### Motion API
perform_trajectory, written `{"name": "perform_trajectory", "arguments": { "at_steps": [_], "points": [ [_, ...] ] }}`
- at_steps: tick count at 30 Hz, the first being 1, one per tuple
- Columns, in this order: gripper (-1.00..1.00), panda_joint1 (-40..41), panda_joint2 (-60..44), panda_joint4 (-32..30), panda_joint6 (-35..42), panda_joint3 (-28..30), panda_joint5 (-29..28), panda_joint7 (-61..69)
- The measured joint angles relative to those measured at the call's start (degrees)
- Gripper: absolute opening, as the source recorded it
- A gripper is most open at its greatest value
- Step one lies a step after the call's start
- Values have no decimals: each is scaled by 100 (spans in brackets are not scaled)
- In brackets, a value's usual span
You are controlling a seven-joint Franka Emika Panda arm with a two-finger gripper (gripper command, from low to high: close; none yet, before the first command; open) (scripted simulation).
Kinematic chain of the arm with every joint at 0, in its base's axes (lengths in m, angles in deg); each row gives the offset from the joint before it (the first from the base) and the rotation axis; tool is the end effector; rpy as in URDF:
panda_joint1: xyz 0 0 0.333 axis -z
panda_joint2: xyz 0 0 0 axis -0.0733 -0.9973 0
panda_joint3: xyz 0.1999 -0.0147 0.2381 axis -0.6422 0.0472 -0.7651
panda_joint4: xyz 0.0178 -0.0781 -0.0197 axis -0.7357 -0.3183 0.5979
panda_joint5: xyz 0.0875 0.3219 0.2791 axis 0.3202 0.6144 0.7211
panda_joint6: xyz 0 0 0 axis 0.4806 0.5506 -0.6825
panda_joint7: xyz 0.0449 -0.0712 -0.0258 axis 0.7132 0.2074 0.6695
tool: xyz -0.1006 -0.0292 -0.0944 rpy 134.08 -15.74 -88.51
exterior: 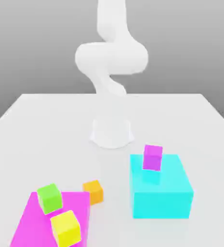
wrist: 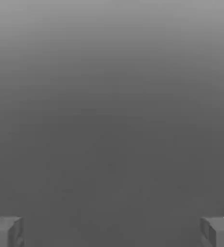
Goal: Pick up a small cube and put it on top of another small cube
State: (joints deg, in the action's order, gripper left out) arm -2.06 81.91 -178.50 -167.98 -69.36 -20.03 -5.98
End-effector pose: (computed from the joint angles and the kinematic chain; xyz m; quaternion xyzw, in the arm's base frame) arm 0.4445 -0.0057 0.6296 -0.8410 0.4085 -0.3234 0.1455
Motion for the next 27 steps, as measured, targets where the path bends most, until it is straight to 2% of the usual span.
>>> {"name": "perform_trajectory", "arguments": {
  "at_steps": [13,18,21,26,27],
  "points": [
    [0,1188,-2576,-2086,-1983,-681,110,-3142],
    [0,1532,-3803,-2997,-2901,-765,54,-4631],
    [0,1544,-4451,-3082,-3411,-631,-235,-5111],
    [0,1043,-5491,-2913,-4251,-42,-654,-5457],
    [-100,981,-5660,-2882,-4388,33,-703,-5491]
  ]
}}
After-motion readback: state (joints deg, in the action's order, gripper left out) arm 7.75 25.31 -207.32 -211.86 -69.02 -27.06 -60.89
